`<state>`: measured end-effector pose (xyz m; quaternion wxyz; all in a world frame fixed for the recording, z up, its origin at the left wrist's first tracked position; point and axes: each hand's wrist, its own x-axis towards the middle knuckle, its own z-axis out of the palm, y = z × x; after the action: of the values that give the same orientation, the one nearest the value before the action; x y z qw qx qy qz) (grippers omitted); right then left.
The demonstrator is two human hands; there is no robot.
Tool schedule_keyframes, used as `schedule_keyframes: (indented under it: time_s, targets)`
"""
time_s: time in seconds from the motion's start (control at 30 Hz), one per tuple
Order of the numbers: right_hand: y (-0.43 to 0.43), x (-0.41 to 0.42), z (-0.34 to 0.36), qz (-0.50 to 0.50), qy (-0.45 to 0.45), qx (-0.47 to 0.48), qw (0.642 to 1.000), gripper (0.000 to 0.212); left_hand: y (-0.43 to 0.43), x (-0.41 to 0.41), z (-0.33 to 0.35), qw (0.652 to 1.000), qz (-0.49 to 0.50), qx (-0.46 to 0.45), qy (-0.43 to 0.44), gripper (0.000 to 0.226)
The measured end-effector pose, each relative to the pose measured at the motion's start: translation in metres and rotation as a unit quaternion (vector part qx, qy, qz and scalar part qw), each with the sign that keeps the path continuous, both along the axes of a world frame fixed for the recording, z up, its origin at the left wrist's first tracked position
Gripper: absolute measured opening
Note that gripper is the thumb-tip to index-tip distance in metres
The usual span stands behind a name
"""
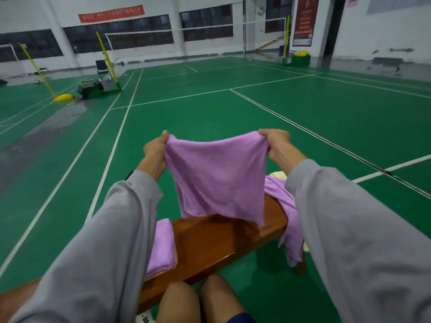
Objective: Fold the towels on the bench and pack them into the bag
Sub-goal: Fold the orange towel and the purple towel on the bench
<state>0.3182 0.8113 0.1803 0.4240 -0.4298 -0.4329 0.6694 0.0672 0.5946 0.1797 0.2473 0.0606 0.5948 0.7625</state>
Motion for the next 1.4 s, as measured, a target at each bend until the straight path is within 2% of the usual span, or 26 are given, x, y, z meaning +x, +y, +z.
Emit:
schedule_keyframes:
  time_s: [0.13, 0.2, 0.3, 0.4, 0.47, 0.53, 0.6, 0.7, 0.77, 0.8, 0.9, 0.93, 0.97, 1.03, 1.23, 1.33, 1.4]
  targets:
    - [0.008, 0.004, 0.008, -0.007, 0.028, 0.037, 0.999, 0.031, -0.004, 0.001, -0.001, 0.999, 0.000, -0.034, 0.014, 0.034]
    - [0.013, 0.004, 0.008, 0.006, 0.013, 0.060, 0.998, 0.042, -0.005, 0.004, 0.000, 0.998, -0.009, -0.044, 0.041, 0.025]
    - [0.016, 0.010, 0.007, 0.051, -0.076, 0.146, 0.985, 0.039, -0.008, 0.004, 0.007, 0.996, -0.017, -0.052, 0.076, 0.018]
    - [0.013, 0.017, 0.011, 0.089, -0.142, 0.220, 0.961, 0.034, -0.011, -0.001, 0.011, 0.997, -0.024, -0.016, 0.067, 0.033]
    - [0.010, 0.021, 0.013, 0.121, -0.187, 0.262, 0.939, 0.039, -0.011, -0.003, 0.012, 0.998, -0.027, 0.011, 0.057, 0.033]
    - [0.008, 0.024, 0.016, 0.149, -0.255, 0.305, 0.905, 0.042, -0.012, -0.004, 0.012, 0.998, -0.030, 0.024, 0.051, 0.034]
    - [0.007, 0.024, 0.018, 0.158, -0.357, 0.375, 0.841, 0.032, -0.013, -0.007, 0.009, 0.996, -0.040, 0.017, 0.071, 0.041]
    - [0.002, 0.025, 0.023, 0.137, -0.477, 0.452, 0.742, 0.012, -0.018, -0.012, 0.002, 0.985, -0.076, -0.035, 0.150, 0.055]
    - [-0.003, 0.027, 0.026, 0.119, -0.527, 0.472, 0.697, 0.010, -0.023, -0.015, -0.003, 0.957, -0.090, -0.121, 0.249, 0.041]
    - [-0.006, 0.028, 0.027, 0.114, -0.550, 0.481, 0.673, 0.010, -0.026, -0.014, -0.003, 0.927, -0.095, -0.183, 0.313, 0.034]
    - [-0.018, 0.029, 0.031, 0.098, -0.617, 0.513, 0.588, 0.011, -0.030, -0.016, 0.003, 0.776, -0.122, -0.363, 0.501, 0.017]
    - [-0.020, 0.028, 0.032, 0.086, -0.630, 0.522, 0.569, 0.010, -0.030, -0.015, 0.006, 0.733, -0.125, -0.393, 0.541, 0.014]
    - [-0.022, 0.027, 0.032, 0.077, -0.636, 0.528, 0.557, 0.009, -0.030, -0.014, 0.008, 0.704, -0.123, -0.408, 0.569, 0.013]
    - [-0.022, 0.024, 0.030, 0.071, -0.639, 0.531, 0.551, 0.014, -0.029, -0.011, 0.013, 0.676, -0.107, -0.414, 0.600, 0.011]
    - [-0.020, 0.024, 0.033, 0.077, -0.612, 0.546, 0.567, 0.017, -0.028, 0.002, 0.018, 0.609, -0.032, -0.434, 0.663, 0.013]
    - [-0.018, 0.027, 0.037, 0.072, -0.596, 0.552, 0.579, 0.016, -0.027, 0.001, 0.018, 0.597, -0.002, -0.391, 0.701, 0.007]
    - [-0.018, 0.030, 0.041, 0.082, -0.599, 0.552, 0.574, 0.016, -0.026, -0.002, 0.018, 0.582, 0.005, -0.379, 0.719, 0.009]
